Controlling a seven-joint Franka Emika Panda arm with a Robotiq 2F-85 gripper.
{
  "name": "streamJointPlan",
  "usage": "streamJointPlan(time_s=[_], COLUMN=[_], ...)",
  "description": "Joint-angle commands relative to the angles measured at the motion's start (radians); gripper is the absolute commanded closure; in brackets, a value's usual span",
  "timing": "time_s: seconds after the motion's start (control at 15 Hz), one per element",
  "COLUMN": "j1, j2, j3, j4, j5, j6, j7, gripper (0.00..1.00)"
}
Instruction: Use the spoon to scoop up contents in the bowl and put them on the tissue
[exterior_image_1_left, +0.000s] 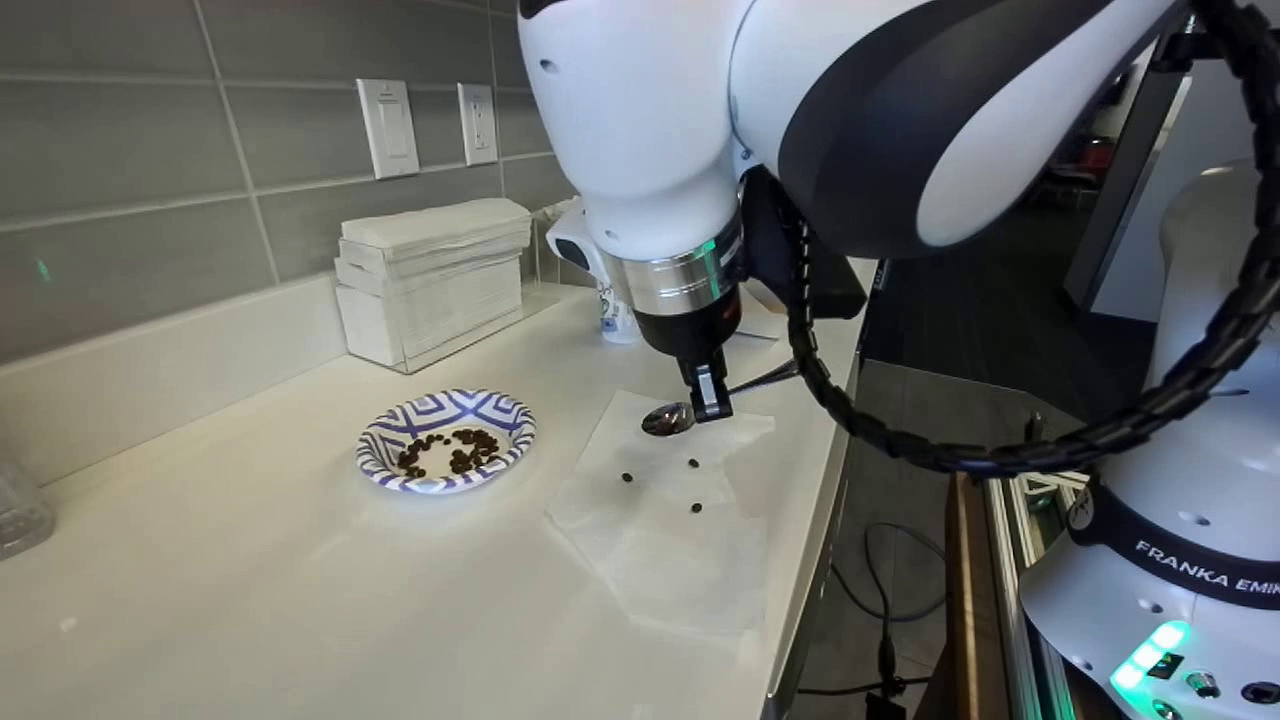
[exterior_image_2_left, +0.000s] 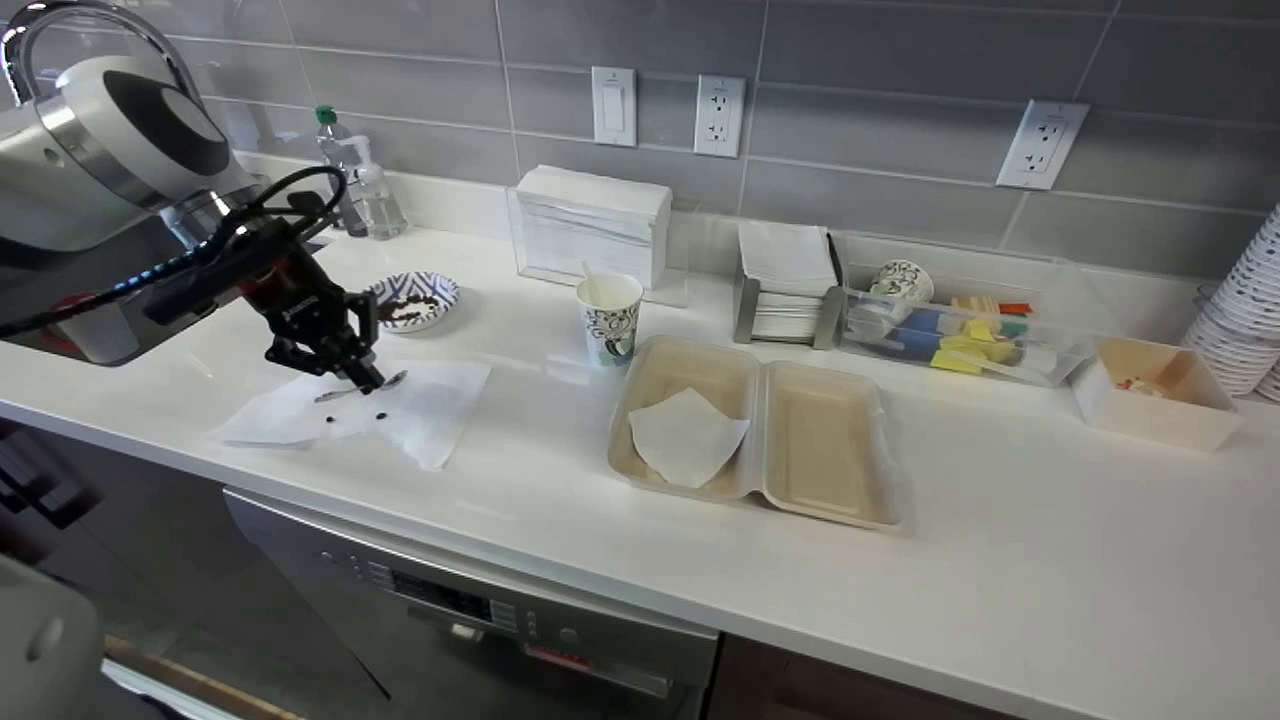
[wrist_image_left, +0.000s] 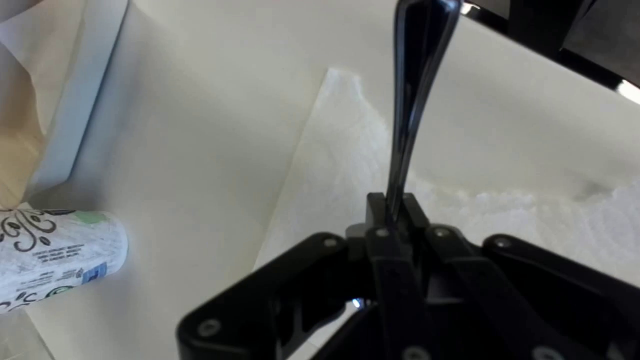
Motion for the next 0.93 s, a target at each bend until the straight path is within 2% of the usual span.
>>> streamJointPlan(time_s=[0.0, 0.33, 0.87], j1=[0.039, 0.095, 0.122], j2=[0.098, 0.187, 0.260], j3=[0.025, 0.029, -0.007], j4=[0.092, 0.173, 0.223], j5=[-0.059, -0.080, -0.132], j6=[-0.137, -0.260, -0.327], j7=[0.082, 0.124, 0.157], gripper=[0.98, 0.98, 0.98])
